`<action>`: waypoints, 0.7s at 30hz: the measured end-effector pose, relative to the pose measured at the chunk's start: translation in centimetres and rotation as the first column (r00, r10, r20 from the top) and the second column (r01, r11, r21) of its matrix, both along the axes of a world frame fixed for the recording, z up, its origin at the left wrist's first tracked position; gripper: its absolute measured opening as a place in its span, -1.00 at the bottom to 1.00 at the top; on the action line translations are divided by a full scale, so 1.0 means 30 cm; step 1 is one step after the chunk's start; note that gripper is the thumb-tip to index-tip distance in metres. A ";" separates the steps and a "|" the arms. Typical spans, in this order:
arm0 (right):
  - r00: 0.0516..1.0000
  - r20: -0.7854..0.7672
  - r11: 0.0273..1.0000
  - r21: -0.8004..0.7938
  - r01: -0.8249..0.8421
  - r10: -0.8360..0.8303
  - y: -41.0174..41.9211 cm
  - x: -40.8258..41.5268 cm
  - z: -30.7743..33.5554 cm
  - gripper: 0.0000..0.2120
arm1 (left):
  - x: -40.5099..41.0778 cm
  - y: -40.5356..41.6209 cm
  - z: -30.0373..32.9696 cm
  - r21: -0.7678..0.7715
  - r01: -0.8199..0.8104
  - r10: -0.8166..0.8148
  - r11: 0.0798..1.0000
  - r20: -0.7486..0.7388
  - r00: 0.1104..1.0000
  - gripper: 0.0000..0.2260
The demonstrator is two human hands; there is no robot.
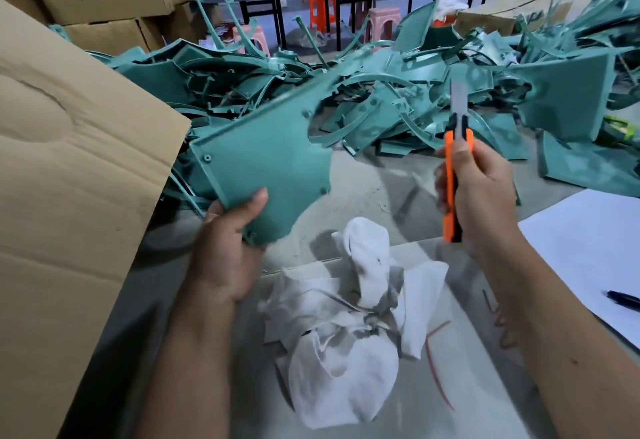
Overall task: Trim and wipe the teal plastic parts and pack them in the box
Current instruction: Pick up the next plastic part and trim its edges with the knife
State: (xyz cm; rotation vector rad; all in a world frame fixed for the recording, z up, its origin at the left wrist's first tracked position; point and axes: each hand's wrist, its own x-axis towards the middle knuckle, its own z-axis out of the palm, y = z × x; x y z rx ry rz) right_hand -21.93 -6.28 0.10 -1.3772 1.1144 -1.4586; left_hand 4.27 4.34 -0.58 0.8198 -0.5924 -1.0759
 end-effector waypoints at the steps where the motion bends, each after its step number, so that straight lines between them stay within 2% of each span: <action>1: 0.984 0.104 0.989 0.030 -0.147 0.144 0.027 0.025 0.010 -0.71 | -0.031 -0.012 0.008 -0.024 -0.003 0.001 1.000 -0.094 0.996 -0.75; 3: 0.938 0.037 0.936 0.059 -0.346 0.345 0.073 0.075 0.011 -0.73 | -0.100 -0.028 0.022 -0.035 0.009 -0.016 0.999 -0.203 0.979 -0.78; 4: 0.915 -0.024 0.913 0.075 -0.401 0.404 0.091 0.100 0.009 -0.77 | -0.133 -0.031 0.031 0.004 0.018 -0.017 1.000 -0.222 0.975 -0.71; 5: 0.898 -0.057 0.898 0.082 -0.432 0.437 0.105 0.120 0.006 -0.80 | -0.158 -0.034 0.028 0.055 0.033 -0.021 0.998 -0.213 0.977 -0.56; 7: 0.890 0.002 0.889 0.060 -0.455 0.455 0.121 0.145 0.000 -0.83 | -0.199 -0.036 0.012 0.126 0.063 -0.044 0.990 -0.144 0.989 -0.34; 9: 0.890 0.129 0.895 0.032 -0.444 0.437 0.125 0.153 0.002 -0.85 | -0.223 -0.039 -0.001 0.110 0.109 -0.096 0.988 -0.113 0.989 -0.40; 12: 0.914 0.229 0.937 0.016 -0.349 0.336 0.101 0.125 0.007 -0.92 | -0.233 -0.045 -0.002 0.067 0.204 -0.189 0.977 -0.179 0.965 -0.52; 15: 0.983 0.088 0.986 0.019 -0.164 0.161 0.070 0.088 0.004 -0.87 | -0.224 -0.050 -0.004 0.008 0.224 -0.218 0.975 -0.201 0.955 -0.55; 17: 0.975 0.060 0.973 0.065 -0.220 0.216 0.070 0.086 0.001 -0.77 | -0.222 -0.054 -0.002 -0.024 0.194 -0.194 0.981 -0.238 0.952 -0.56; 19: 0.921 0.141 0.921 0.095 -0.377 0.362 0.079 0.106 -0.007 -0.83 | -0.226 -0.053 -0.002 -0.029 0.208 -0.209 0.978 -0.233 0.950 -0.58; 21: 0.915 0.149 0.917 0.084 -0.390 0.376 0.088 0.128 -0.014 -0.85 | -0.233 -0.049 0.002 -0.008 0.248 -0.245 0.969 -0.198 0.949 -0.56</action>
